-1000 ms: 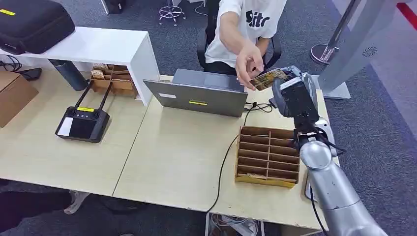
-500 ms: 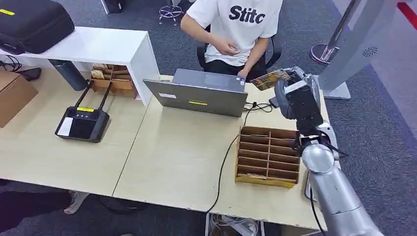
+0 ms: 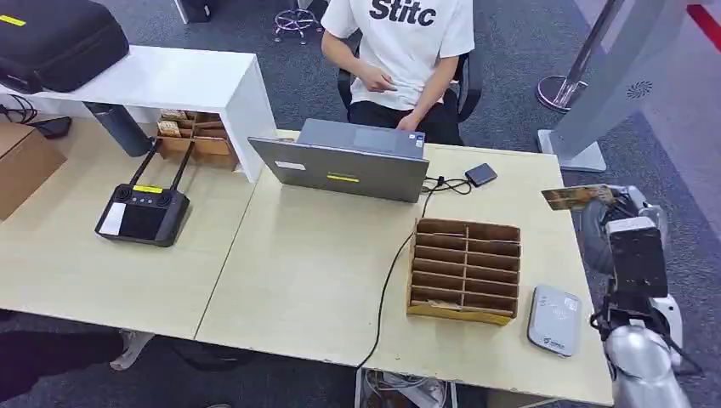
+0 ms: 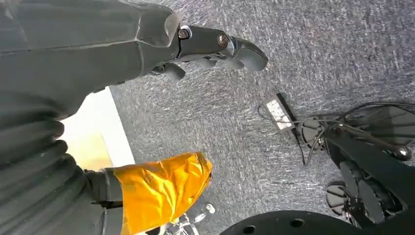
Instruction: Pass the card to the sensor for recognition and then transmit it.
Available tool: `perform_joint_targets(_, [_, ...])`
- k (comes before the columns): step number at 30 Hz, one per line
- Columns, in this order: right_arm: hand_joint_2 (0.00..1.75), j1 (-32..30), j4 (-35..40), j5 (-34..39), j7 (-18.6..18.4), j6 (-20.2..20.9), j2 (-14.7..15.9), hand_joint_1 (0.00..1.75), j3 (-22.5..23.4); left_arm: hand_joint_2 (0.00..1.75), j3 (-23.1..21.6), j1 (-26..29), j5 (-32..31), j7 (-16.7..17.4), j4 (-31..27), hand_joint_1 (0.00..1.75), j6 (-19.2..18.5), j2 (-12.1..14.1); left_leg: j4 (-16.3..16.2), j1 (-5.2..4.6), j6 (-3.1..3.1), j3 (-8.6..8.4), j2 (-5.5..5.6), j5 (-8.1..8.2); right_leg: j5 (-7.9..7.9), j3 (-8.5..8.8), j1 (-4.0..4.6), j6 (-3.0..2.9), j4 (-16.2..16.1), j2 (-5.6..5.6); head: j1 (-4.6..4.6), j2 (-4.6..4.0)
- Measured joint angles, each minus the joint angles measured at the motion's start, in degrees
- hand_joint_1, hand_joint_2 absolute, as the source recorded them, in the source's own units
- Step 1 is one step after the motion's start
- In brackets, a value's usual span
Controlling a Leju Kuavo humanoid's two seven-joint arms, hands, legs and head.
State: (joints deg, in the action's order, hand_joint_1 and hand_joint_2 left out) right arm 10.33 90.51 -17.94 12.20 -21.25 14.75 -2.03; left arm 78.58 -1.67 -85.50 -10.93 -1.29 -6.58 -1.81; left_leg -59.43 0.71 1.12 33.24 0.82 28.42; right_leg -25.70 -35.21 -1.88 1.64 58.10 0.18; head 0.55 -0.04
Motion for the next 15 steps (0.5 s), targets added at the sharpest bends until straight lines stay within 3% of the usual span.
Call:
perform_joint_targets(6, [1.75,-7.8,1.6,0.5,-1.8,0.7,0.0,1.75,7.1,1.75,0.8,0.5,0.3,0.0,0.0,0.00,0.1,-0.2,0.0,0.02,0.00,0.02,-0.01,0.01,-0.05,0.00,0.01,0.01,0.0,0.00,0.00,0.00])
perform_joint_targets(15, [1.75,-13.0,1.4,0.6,-3.4,2.2,-1.0,1.75,8.7,1.75,1.7,0.5,0.5,0.1,0.0,0.00,0.2,-0.5,0.0,0.01,0.00,-0.02,-0.04,0.00,-0.04,0.01,0.00,0.01,0.0,0.04,-0.02,0.00])
